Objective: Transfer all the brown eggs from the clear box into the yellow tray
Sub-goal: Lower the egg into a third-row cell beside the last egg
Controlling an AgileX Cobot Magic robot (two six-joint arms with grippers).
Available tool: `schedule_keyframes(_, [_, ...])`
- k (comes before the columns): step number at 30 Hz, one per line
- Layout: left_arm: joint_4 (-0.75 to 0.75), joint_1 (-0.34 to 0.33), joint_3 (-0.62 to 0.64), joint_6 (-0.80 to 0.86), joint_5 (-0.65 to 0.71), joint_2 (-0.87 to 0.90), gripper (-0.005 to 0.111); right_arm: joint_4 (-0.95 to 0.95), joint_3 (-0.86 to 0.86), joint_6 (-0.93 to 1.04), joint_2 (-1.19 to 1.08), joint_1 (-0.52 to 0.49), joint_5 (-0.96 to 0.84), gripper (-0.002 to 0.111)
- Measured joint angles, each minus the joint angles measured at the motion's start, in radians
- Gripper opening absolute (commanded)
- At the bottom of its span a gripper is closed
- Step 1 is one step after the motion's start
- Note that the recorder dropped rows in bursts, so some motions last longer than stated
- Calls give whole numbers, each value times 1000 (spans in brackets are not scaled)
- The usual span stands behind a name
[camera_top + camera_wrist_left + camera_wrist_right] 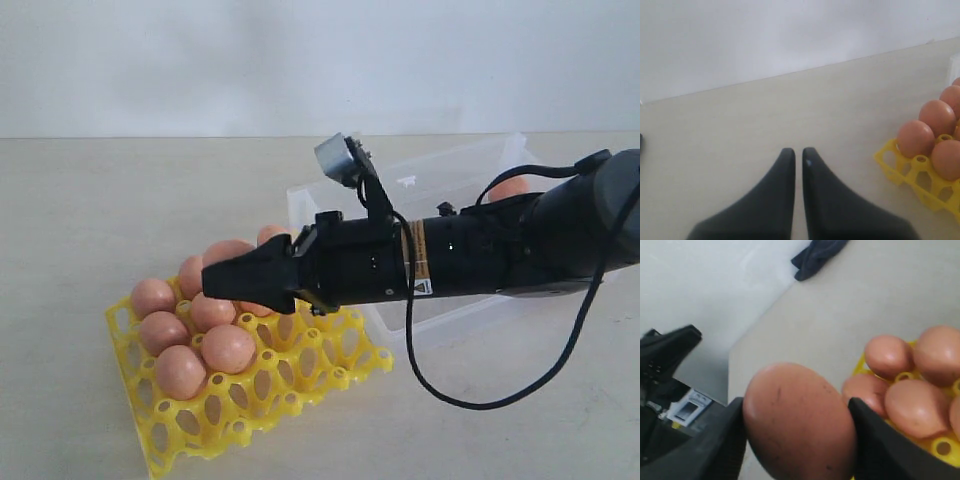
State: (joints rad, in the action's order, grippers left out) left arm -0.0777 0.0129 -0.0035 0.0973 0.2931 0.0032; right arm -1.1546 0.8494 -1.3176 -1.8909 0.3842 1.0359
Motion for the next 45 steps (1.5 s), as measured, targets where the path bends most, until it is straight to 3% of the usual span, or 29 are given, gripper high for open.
schedule_keyframes(8, [0, 0, 0, 0, 0, 0, 4, -133, 0, 16, -2, 0, -246, 0])
schedule_keyframes(20, [0, 0, 0, 0, 0, 0, 4, -138, 0, 79, -2, 2, -376, 0])
schedule_keyframes(25, [0, 0, 0, 0, 0, 0, 4, -140, 32, 88, -2, 49, -498, 0])
schedule_keyframes(45, [0, 0, 0, 0, 0, 0, 4, -139, 77, 65, -4, 65, -505, 0])
